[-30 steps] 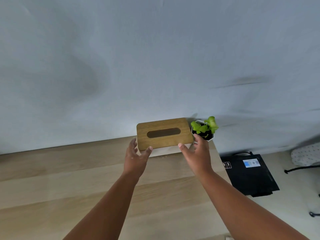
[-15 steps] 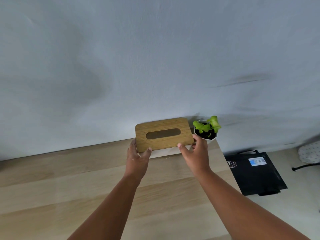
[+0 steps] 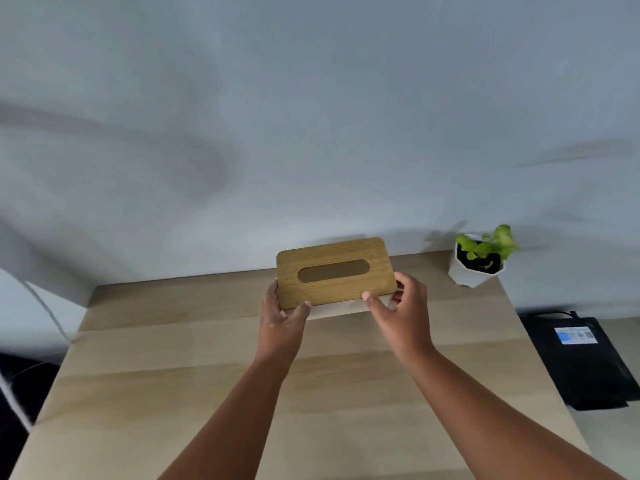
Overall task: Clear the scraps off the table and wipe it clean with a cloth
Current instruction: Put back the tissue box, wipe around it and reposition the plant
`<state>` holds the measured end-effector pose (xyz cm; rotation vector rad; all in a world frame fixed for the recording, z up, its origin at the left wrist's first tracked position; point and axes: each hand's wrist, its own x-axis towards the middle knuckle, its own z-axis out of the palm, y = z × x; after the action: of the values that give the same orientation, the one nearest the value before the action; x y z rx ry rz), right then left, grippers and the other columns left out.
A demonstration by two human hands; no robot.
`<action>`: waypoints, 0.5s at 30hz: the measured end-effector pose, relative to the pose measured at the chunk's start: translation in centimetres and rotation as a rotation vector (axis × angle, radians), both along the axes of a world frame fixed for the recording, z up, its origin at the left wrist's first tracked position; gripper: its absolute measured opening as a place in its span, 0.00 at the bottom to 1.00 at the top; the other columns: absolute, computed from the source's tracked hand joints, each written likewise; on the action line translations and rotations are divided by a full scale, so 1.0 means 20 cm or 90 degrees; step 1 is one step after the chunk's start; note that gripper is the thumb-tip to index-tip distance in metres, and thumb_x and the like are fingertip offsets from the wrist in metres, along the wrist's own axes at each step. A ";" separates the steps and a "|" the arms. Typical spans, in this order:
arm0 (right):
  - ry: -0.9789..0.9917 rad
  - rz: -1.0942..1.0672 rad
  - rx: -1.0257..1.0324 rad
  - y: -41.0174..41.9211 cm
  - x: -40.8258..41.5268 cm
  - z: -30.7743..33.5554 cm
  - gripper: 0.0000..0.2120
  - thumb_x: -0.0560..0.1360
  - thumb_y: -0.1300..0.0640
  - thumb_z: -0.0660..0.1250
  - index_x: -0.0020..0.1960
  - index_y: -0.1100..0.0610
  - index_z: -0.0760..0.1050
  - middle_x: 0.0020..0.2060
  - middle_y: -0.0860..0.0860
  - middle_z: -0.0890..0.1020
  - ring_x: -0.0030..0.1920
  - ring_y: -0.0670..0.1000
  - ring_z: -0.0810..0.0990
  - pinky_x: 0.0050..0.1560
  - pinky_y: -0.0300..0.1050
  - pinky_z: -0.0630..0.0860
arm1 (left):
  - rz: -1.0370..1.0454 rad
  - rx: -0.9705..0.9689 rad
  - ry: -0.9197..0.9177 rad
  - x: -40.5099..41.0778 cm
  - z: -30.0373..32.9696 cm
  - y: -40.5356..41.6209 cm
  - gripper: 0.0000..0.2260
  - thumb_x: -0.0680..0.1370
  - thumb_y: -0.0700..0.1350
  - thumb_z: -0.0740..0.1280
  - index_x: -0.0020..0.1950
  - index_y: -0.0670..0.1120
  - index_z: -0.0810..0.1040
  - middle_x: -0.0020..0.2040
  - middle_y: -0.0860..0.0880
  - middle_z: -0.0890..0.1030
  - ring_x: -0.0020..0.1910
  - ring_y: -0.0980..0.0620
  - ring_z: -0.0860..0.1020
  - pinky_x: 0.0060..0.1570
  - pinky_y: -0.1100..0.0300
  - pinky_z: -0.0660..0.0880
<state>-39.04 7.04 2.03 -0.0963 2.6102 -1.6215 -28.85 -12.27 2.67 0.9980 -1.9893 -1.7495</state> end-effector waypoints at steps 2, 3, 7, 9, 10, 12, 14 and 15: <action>-0.002 0.007 0.003 -0.10 0.08 0.00 0.33 0.71 0.46 0.79 0.71 0.53 0.70 0.60 0.46 0.70 0.54 0.46 0.76 0.58 0.46 0.77 | -0.004 0.008 -0.003 0.09 0.00 -0.10 0.33 0.76 0.44 0.75 0.77 0.54 0.65 0.67 0.50 0.77 0.62 0.56 0.78 0.62 0.60 0.76; -0.002 0.008 0.004 -0.14 0.12 0.00 0.33 0.71 0.46 0.79 0.70 0.54 0.70 0.59 0.46 0.70 0.53 0.46 0.76 0.58 0.47 0.78 | -0.008 0.007 -0.009 0.12 0.00 -0.14 0.33 0.75 0.44 0.76 0.77 0.54 0.65 0.66 0.50 0.77 0.62 0.56 0.79 0.62 0.60 0.77; -0.017 0.025 0.015 -0.33 0.24 0.02 0.33 0.71 0.45 0.78 0.71 0.53 0.70 0.60 0.46 0.70 0.53 0.44 0.76 0.57 0.47 0.78 | -0.005 -0.008 -0.024 0.26 0.02 -0.33 0.34 0.74 0.45 0.78 0.76 0.54 0.66 0.65 0.51 0.77 0.59 0.60 0.78 0.51 0.70 0.75; -0.024 0.041 0.022 -0.42 0.28 0.02 0.34 0.71 0.45 0.78 0.71 0.53 0.69 0.61 0.46 0.69 0.53 0.45 0.76 0.56 0.45 0.79 | 0.001 -0.012 -0.034 0.30 0.03 -0.43 0.34 0.74 0.46 0.78 0.76 0.54 0.65 0.65 0.51 0.78 0.58 0.61 0.78 0.48 0.71 0.74; -0.025 0.046 0.022 -0.46 0.29 0.02 0.34 0.71 0.45 0.78 0.71 0.53 0.69 0.61 0.46 0.70 0.53 0.45 0.76 0.56 0.45 0.79 | 0.005 -0.013 -0.037 0.31 0.03 -0.47 0.34 0.74 0.45 0.78 0.76 0.54 0.66 0.64 0.50 0.78 0.56 0.63 0.79 0.47 0.73 0.74; -0.023 0.048 0.025 -0.55 0.31 0.02 0.34 0.71 0.45 0.78 0.71 0.52 0.69 0.60 0.45 0.69 0.52 0.45 0.76 0.55 0.45 0.79 | 0.008 -0.016 -0.044 0.33 0.03 -0.56 0.34 0.74 0.45 0.77 0.75 0.54 0.66 0.63 0.50 0.78 0.55 0.63 0.79 0.45 0.74 0.74; -0.021 0.045 0.028 -0.63 0.32 0.02 0.33 0.71 0.45 0.78 0.71 0.52 0.69 0.59 0.44 0.69 0.51 0.44 0.76 0.53 0.45 0.79 | 0.010 -0.019 -0.047 0.33 0.02 -0.63 0.34 0.74 0.45 0.77 0.76 0.54 0.65 0.63 0.50 0.78 0.57 0.61 0.78 0.47 0.72 0.73; -0.020 0.043 0.028 -0.66 0.32 0.01 0.33 0.71 0.45 0.78 0.70 0.52 0.69 0.58 0.44 0.69 0.50 0.44 0.76 0.53 0.44 0.79 | 0.010 -0.021 -0.047 0.33 0.02 -0.67 0.34 0.74 0.45 0.77 0.76 0.54 0.65 0.63 0.50 0.78 0.58 0.59 0.78 0.49 0.69 0.73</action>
<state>-32.62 -6.14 2.24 -0.1532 2.5879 -1.5311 -22.32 -25.64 3.04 1.0787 -2.0431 -1.6894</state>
